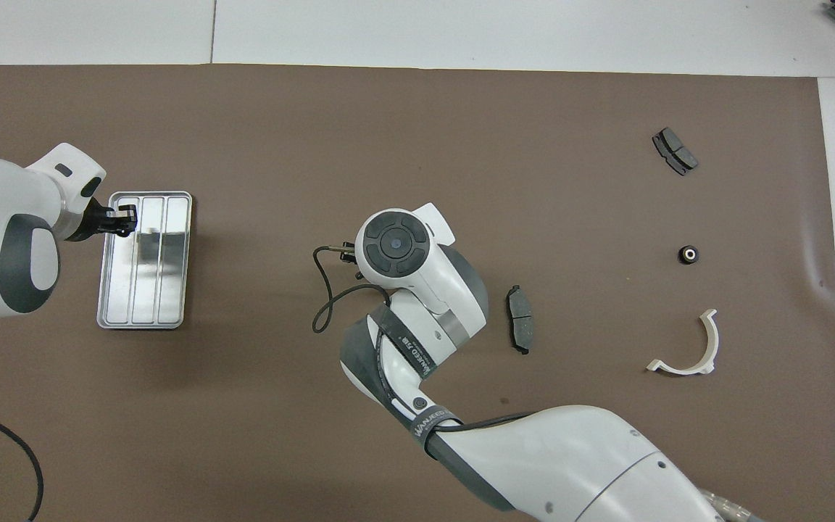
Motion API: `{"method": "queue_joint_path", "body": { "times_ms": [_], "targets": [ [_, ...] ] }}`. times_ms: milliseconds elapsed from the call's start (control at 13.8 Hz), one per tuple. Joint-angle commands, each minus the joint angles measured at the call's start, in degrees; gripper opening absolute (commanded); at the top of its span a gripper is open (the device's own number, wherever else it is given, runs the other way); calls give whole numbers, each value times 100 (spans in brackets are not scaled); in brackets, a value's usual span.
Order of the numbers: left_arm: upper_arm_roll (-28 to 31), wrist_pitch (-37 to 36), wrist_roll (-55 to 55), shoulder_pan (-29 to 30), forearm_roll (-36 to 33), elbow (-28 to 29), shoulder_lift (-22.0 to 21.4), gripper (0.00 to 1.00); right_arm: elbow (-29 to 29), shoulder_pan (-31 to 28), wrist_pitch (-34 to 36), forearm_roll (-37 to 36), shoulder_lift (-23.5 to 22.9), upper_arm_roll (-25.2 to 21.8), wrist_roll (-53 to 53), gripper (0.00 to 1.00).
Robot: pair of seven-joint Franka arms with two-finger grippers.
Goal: Place bearing gear from tray to pile
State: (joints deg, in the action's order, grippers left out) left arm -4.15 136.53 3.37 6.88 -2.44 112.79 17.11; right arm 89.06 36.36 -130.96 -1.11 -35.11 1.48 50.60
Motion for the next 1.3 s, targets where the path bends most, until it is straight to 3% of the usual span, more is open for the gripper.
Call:
{"method": "queue_joint_path", "body": {
  "times_ms": [0, 290, 507, 580, 942, 1232],
  "targets": [
    [-7, -118, 76, -46, -38, -90, -15, 0, 6, 64, -122, 67, -75, -25, 73, 71],
    [-7, -57, 557, -309, 24, -99, -15, 0, 41, 90, -201, 59, -75, -25, 73, 53],
    [-7, -13, 1049, -555, 24, -90, -15, 0, 120, 99, -368, 59, -83, -25, 73, 51],
    [-7, -4, 1260, -687, 24, -90, -15, 0, 199, 125, -455, 59, -75, -25, 73, 46],
    [-7, 66, 2359, -1372, 33, -82, -24, 0, 129, 117, -184, 41, -31, -25, 82, 3],
    [2, 452, 3904, -2390, 33, -56, -24, 0, 627, -146, -8, 15, 477, -60, -102, 0]
  ]
}}
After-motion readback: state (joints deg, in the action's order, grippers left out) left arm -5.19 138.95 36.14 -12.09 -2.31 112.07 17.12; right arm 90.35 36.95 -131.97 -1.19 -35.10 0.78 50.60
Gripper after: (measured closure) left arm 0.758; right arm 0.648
